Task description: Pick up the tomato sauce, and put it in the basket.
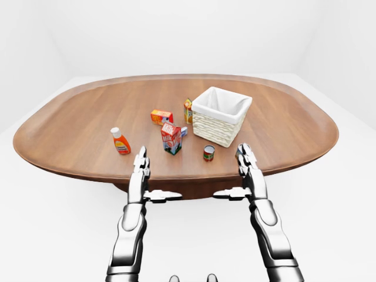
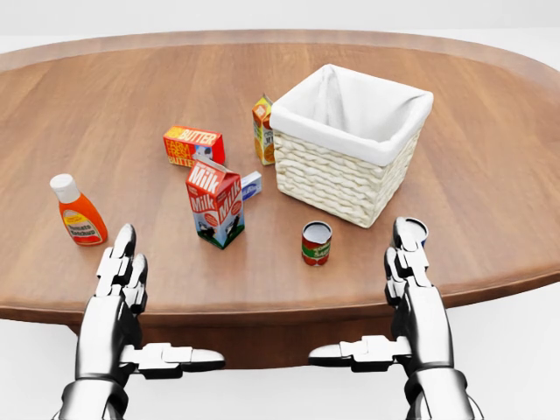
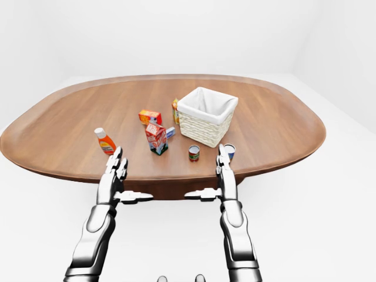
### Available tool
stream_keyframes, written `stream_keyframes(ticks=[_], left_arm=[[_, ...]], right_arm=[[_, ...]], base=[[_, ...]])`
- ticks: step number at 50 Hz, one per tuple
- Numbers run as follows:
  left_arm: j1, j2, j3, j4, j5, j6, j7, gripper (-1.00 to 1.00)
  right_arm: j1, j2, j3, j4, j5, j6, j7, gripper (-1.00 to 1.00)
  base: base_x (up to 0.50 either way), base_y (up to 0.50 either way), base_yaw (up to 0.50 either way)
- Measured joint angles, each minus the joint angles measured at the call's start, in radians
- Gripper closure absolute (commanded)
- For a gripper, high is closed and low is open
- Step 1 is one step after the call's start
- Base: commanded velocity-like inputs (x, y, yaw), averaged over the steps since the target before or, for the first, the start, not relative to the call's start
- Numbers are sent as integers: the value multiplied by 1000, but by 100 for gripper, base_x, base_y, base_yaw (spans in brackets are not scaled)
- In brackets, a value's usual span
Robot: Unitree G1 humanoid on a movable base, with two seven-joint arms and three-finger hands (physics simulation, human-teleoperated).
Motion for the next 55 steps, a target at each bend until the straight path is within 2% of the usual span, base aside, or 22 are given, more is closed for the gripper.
stream_keyframes(ticks=[18,35,44,55], left_arm=[[9,9,15,-28,-1,13,-21,-100],[29,9,13,-145,0,87,-34,-100],[32,11,20,-214,0,87,-39,-100],[34,13,27,-291,1,87,-46,-100]], right_arm=[[1,-10,-23,-13,15,14,19,-100],[7,-12,-29,-66,29,51,23,-100],[14,-11,-31,-118,38,87,24,-100],[26,-11,-34,-219,52,87,27,-100]], base=[[0,0,0],[0,0,0],[0,0,0],[0,0,0]])
